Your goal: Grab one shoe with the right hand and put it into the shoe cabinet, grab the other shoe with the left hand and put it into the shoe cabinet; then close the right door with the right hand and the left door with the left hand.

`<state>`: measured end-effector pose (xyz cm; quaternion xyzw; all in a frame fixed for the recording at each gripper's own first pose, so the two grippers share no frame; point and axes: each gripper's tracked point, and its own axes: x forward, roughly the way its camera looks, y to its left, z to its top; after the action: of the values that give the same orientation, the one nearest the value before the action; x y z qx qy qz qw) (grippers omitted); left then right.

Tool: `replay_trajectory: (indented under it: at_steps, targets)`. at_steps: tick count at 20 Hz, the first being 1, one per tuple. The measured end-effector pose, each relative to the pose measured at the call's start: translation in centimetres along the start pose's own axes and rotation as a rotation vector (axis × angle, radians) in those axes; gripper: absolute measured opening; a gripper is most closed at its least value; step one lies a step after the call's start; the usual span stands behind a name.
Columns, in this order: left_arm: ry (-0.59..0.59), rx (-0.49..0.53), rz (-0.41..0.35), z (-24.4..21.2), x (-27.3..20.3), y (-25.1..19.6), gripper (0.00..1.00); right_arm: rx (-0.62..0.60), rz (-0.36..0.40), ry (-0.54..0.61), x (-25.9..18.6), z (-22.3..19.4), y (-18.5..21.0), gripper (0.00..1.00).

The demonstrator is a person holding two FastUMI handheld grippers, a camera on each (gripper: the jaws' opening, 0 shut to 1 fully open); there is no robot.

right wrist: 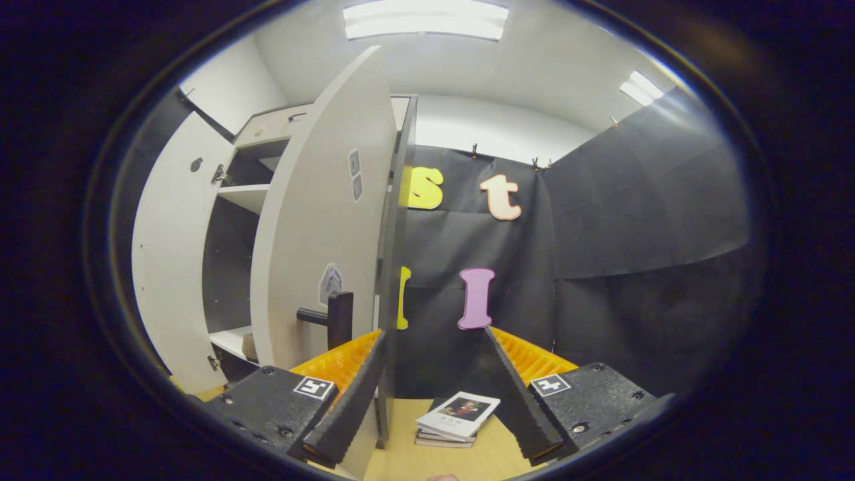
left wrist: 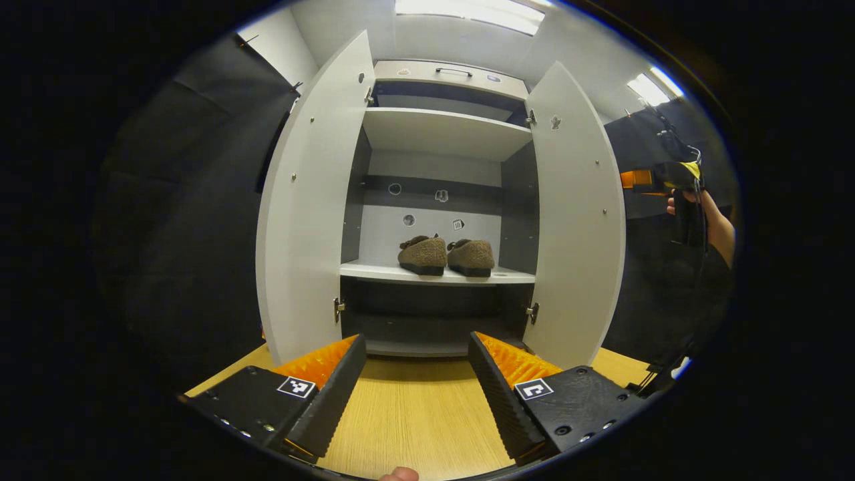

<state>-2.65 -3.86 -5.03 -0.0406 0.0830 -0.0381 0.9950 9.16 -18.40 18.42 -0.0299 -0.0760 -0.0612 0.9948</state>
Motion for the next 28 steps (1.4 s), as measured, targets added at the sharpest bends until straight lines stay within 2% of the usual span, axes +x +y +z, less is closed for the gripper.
replay_trajectory:
  at_steps: [7, 11, 14, 20, 23, 24, 25, 28]
  targets:
    - [-0.001, 0.027, 0.036, -0.3, -0.7, 1.4, 0.93, 0.010, 0.096, -0.014, 0.4, 0.1, 5.5, 0.92]
    - [-0.009, 0.011, 0.065, -0.1, -1.0, 2.6, 0.93, 0.020, 0.122, -0.018, 0.9, 0.0, 7.6, 0.92]
    - [-0.012, 0.003, 0.075, -0.1, -0.9, 3.2, 0.93, 0.071, 0.151, -0.018, 1.3, -0.2, 9.3, 0.92]
    - [-0.023, 0.004, 0.095, 0.2, -1.1, 4.2, 0.93, 0.082, 0.236, -0.001, 3.3, -1.3, 14.6, 0.93]
    - [-0.017, 0.002, 0.106, 0.1, -1.3, 4.8, 0.93, 0.064, 0.248, 0.014, 4.5, -2.1, 16.6, 0.94]
    - [-0.016, 0.001, 0.109, 0.0, -1.4, 4.9, 0.92, 0.055, 0.244, 0.011, 4.7, -2.2, 16.9, 0.91]
    - [-0.014, 0.002, 0.112, 0.0, -1.4, 4.9, 0.93, 0.046, 0.236, 0.005, 4.7, -2.1, 16.9, 0.94]
    - [-0.016, -0.006, 0.116, 0.1, -1.6, 5.2, 0.93, 0.029, 0.238, -0.026, 2.9, -1.6, 17.0, 0.95]
